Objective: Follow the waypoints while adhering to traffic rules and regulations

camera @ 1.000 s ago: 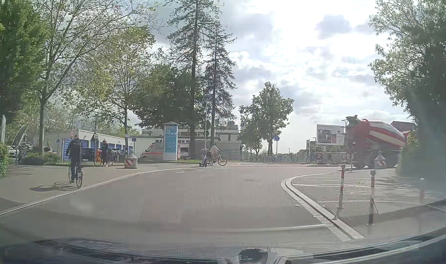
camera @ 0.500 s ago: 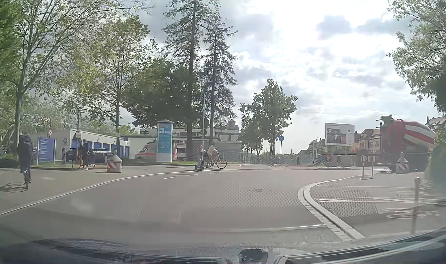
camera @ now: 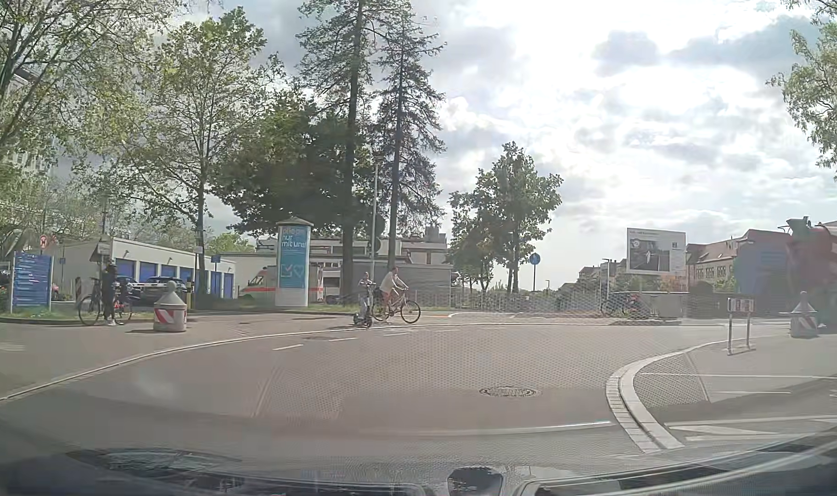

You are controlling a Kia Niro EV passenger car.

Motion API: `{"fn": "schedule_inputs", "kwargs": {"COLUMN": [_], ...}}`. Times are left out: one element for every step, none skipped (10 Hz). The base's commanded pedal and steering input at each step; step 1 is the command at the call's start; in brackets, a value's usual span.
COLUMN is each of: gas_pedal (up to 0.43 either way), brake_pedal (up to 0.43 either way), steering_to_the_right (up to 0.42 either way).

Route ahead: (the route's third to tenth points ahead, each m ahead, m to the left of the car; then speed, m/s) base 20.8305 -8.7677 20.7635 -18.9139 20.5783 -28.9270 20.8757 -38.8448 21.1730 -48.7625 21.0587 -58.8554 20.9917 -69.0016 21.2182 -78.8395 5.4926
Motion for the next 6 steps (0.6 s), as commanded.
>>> {"fn": "schedule_inputs", "kwargs": {"gas_pedal": [0.067, 0.067, 0.067, 0.067, 0.067, 0.067], "brake_pedal": [0.0, 0.0, 0.0, 0.0, 0.0, 0.0], "steering_to_the_right": [0.044, 0.051, 0.062, 0.076, 0.092, 0.115]}}
